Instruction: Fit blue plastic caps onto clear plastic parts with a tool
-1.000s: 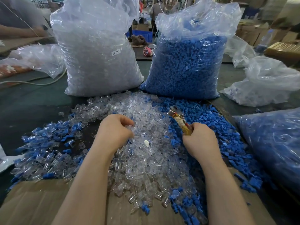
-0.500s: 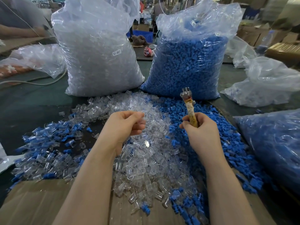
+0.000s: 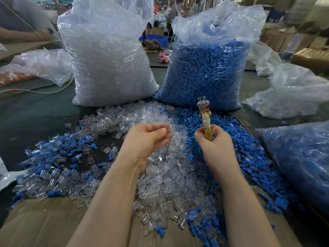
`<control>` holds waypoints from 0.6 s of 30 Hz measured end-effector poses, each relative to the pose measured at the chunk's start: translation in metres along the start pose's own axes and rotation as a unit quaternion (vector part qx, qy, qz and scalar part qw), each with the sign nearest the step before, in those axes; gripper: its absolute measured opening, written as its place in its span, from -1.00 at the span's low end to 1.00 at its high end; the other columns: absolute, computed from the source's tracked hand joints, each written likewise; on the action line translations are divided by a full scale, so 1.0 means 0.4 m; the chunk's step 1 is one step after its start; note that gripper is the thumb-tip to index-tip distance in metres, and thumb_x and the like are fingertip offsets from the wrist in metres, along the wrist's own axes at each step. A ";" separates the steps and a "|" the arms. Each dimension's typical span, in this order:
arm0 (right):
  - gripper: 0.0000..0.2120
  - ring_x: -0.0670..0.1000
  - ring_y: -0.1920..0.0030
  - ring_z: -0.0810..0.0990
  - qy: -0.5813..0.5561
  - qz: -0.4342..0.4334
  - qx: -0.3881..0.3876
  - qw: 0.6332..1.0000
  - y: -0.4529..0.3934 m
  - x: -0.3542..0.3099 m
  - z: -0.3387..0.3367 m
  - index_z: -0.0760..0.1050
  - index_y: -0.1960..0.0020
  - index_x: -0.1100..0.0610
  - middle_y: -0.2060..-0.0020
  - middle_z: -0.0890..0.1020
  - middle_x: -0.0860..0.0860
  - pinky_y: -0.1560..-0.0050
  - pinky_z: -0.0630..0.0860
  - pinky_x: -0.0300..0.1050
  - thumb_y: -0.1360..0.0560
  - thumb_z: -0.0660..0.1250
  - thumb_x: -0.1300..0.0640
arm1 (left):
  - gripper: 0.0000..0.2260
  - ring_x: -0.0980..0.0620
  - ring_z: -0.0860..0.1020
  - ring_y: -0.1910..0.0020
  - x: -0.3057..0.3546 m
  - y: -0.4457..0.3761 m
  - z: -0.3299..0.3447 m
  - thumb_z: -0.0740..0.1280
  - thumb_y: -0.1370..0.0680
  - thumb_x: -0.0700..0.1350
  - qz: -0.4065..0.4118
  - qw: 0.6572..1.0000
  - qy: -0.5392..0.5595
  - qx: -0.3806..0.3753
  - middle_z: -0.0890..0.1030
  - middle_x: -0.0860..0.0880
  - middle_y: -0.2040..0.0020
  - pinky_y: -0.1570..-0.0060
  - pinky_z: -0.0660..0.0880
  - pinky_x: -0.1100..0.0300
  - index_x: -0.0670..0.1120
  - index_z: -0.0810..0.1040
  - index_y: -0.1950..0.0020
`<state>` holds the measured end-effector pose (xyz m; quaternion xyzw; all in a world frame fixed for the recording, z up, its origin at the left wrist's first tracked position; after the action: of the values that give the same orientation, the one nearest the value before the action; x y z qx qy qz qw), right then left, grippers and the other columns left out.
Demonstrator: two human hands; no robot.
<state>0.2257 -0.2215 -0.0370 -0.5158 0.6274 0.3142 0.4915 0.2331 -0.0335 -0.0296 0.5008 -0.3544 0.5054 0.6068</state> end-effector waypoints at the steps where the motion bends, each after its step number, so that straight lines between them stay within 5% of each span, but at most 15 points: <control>1: -0.88 -0.19 0.52 0.36 -0.001 -0.005 0.001 1.000 -0.001 0.000 -0.001 0.51 0.16 0.05 0.40 0.47 -0.06 0.54 0.30 -0.36 -0.56 0.36 0.11 | -0.89 0.01 0.70 0.10 0.001 0.000 0.000 0.38 -0.52 -0.34 0.008 1.000 -0.021 0.008 0.73 -0.11 0.14 0.16 0.62 0.27 -0.19 0.68 0.05; 5: -0.87 -0.16 0.54 0.31 0.002 -0.020 0.002 1.000 0.000 -0.002 0.007 0.52 0.16 0.07 0.55 0.42 -0.17 0.54 0.28 -0.33 -0.54 0.38 0.07 | -0.90 0.09 0.56 0.15 0.004 0.003 -0.003 0.49 -0.47 -0.20 0.051 0.989 -0.124 0.057 0.73 -0.02 0.12 0.12 0.52 0.22 0.00 0.73 0.18; 11: -0.86 -0.14 0.51 0.31 -0.040 -0.014 -0.018 0.999 0.009 -0.013 0.026 0.55 0.15 0.14 0.54 0.43 -0.11 0.51 0.29 -0.29 -0.52 0.41 0.10 | -0.95 0.17 0.61 0.38 0.006 0.013 0.017 0.50 -0.45 -0.26 0.044 0.996 -0.055 0.050 0.68 0.00 0.34 0.35 0.54 0.34 -0.13 0.69 0.13; 14: -0.91 -0.05 0.38 0.48 -0.069 -0.020 -0.021 0.997 0.017 -0.026 0.030 0.56 0.15 0.09 0.30 0.65 0.07 0.44 0.39 -0.36 -0.53 0.40 0.14 | -0.93 0.11 0.64 0.35 0.001 0.017 0.029 0.50 -0.44 -0.31 0.028 0.999 -0.012 0.039 0.69 -0.05 0.33 0.31 0.60 0.31 -0.18 0.66 0.13; 18: -0.86 0.20 0.15 0.57 -0.107 -0.066 -0.012 0.992 0.026 -0.048 0.030 0.54 0.18 0.01 0.20 0.66 0.17 0.32 0.52 -0.23 -0.55 0.38 0.18 | -0.92 0.08 0.67 0.34 -0.002 0.023 0.040 0.47 -0.44 -0.35 0.020 0.999 0.021 0.031 0.70 -0.09 0.32 0.31 0.61 0.30 -0.20 0.64 0.14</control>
<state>0.2189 -0.2012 -0.0242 -0.5251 0.5320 0.3421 0.5694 0.2252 -0.0494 -0.0243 0.5016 -0.3361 0.5380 0.5882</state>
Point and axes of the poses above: each hand's wrist, its own y-axis away from the middle knuckle, its own z-axis out of the palm, x = y × z, the point moved 4 cm from there along -y, towards the middle knuckle
